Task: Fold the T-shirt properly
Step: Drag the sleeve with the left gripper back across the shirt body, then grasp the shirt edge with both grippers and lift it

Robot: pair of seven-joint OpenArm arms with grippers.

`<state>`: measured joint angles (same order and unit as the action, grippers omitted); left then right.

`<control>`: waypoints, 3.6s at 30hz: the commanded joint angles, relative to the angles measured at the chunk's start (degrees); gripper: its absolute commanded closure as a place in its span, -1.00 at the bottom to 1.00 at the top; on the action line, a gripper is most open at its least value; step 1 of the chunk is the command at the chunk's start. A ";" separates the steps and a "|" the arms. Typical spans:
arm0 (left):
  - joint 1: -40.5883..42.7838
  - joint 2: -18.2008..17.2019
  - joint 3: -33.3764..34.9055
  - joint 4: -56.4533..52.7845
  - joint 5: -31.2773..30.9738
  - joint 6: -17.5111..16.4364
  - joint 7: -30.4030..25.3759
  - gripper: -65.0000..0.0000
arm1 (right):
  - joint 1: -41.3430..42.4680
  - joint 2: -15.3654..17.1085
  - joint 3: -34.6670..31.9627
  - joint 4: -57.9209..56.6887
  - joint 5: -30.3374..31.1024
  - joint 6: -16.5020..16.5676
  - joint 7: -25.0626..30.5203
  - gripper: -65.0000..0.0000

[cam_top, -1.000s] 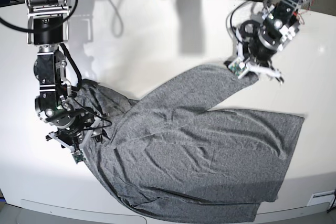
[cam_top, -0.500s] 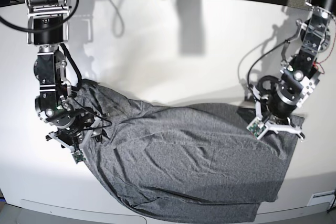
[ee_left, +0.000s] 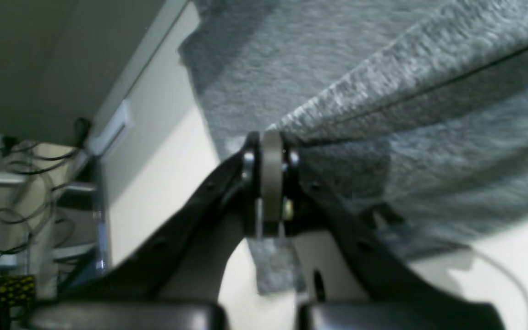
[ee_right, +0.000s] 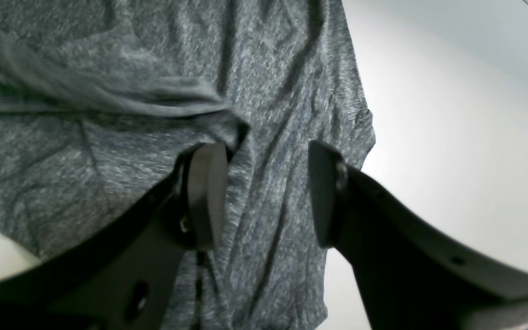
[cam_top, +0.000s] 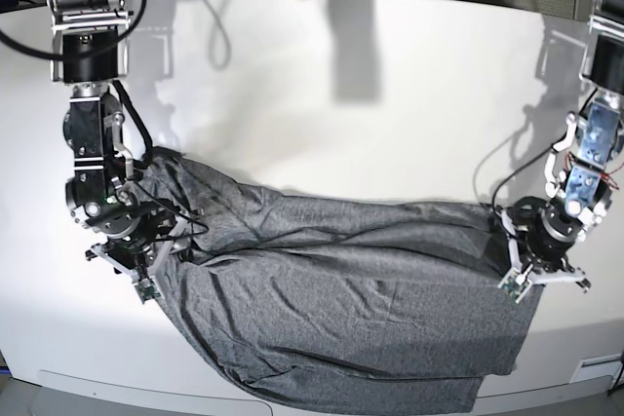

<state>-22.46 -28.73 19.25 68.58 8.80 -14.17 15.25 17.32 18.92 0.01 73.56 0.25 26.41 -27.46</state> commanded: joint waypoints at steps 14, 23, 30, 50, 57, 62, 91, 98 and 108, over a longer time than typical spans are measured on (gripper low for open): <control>-7.26 3.37 -0.42 -13.81 -2.84 -2.84 -8.09 1.00 | 1.55 0.57 0.35 1.01 0.46 -0.24 0.57 0.11; -8.35 5.03 -0.42 -20.81 7.82 0.55 -17.35 1.00 | 1.55 0.59 0.35 1.01 0.68 -0.24 -0.20 0.11; -16.65 6.51 -0.44 -36.15 7.65 3.26 -22.01 1.00 | 1.55 0.24 0.35 1.01 3.63 -0.22 -0.63 0.11; -17.86 8.72 -0.42 -37.86 7.69 5.90 -30.36 1.00 | 1.55 -5.11 0.35 1.01 2.97 -0.13 0.66 0.11; -17.86 8.74 -0.42 -37.86 7.67 5.90 -31.89 1.00 | 1.55 -5.11 0.35 1.01 2.97 -0.15 0.59 0.11; -17.84 8.70 -0.42 -37.86 7.67 5.90 -31.85 0.43 | 1.55 -5.11 0.35 1.01 2.97 -0.13 0.63 0.11; -2.43 5.35 -0.46 -26.95 -28.79 2.25 -22.88 0.43 | -5.90 -5.14 1.90 0.98 10.21 -3.87 4.55 0.11; -2.47 7.32 -0.44 -26.95 -27.43 3.91 -22.16 0.43 | -6.69 -5.55 1.90 -1.88 10.25 -3.87 3.17 0.11; -0.90 7.43 -0.44 -27.02 -17.79 5.68 -19.54 0.43 | -7.02 -7.41 1.90 -3.06 10.25 -3.87 1.75 0.11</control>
<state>-22.44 -20.58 19.11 40.91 -9.02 -8.88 -4.32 9.19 11.38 1.80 69.63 10.04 22.52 -26.28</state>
